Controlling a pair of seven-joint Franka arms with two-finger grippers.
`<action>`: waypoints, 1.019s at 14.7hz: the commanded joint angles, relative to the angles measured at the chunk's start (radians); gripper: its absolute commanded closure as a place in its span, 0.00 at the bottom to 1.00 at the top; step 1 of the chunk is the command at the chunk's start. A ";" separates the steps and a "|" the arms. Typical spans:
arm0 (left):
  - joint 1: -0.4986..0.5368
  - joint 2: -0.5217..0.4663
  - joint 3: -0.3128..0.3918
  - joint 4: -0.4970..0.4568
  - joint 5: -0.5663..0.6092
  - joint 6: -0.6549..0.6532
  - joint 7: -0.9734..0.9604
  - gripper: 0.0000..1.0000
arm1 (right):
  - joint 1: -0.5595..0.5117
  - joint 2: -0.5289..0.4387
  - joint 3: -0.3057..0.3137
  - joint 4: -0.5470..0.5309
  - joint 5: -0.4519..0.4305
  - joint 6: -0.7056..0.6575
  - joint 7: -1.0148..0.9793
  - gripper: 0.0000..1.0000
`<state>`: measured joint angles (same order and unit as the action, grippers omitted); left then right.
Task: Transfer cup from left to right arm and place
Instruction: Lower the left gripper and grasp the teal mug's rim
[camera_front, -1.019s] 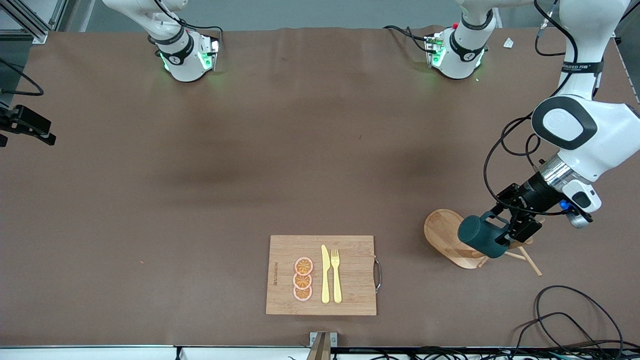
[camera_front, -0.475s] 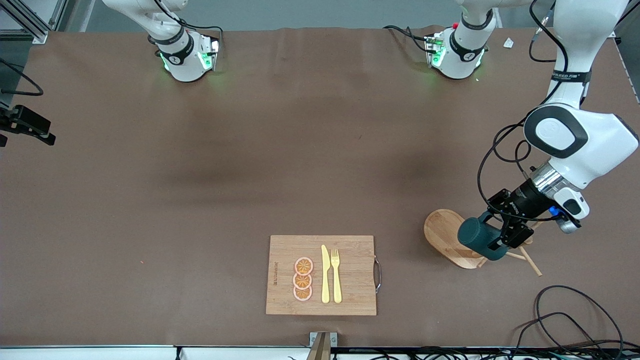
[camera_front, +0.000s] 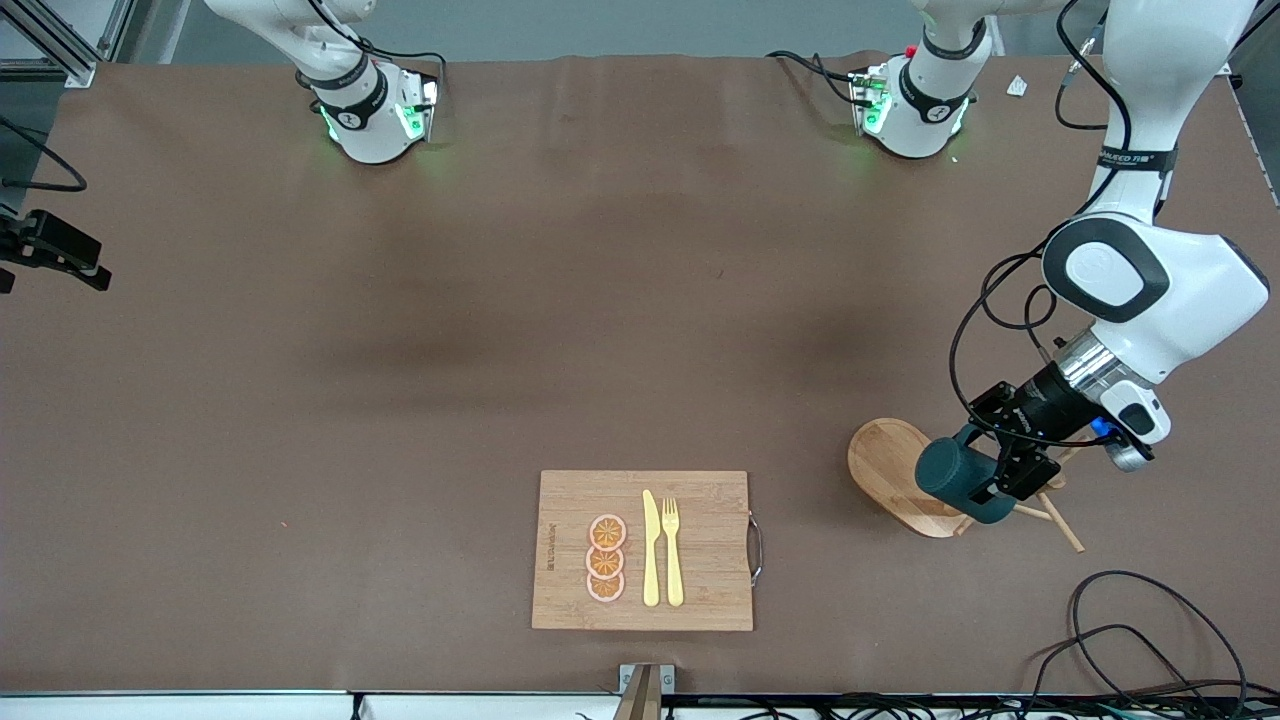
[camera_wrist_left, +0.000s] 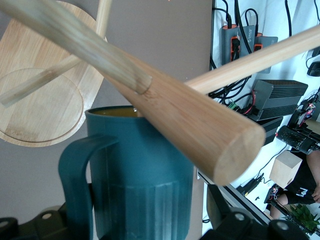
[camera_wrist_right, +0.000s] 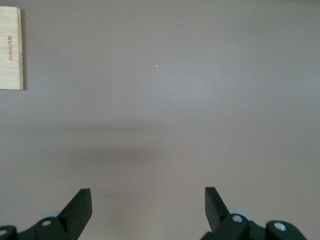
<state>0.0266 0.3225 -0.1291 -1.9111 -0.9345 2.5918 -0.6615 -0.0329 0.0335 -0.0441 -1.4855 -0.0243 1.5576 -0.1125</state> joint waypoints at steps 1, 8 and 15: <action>0.006 0.009 -0.006 0.015 -0.023 0.011 -0.001 0.00 | 0.001 -0.006 0.001 -0.001 0.000 -0.004 0.005 0.00; 0.006 0.009 -0.006 0.015 -0.023 0.011 -0.006 0.34 | -0.002 -0.006 0.001 -0.001 0.000 -0.004 -0.007 0.00; 0.006 -0.013 -0.007 0.010 -0.020 -0.001 -0.010 0.42 | -0.004 -0.004 0.001 -0.002 0.000 0.002 -0.007 0.00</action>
<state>0.0292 0.3234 -0.1290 -1.9058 -0.9354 2.5918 -0.6648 -0.0331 0.0335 -0.0446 -1.4855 -0.0243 1.5580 -0.1127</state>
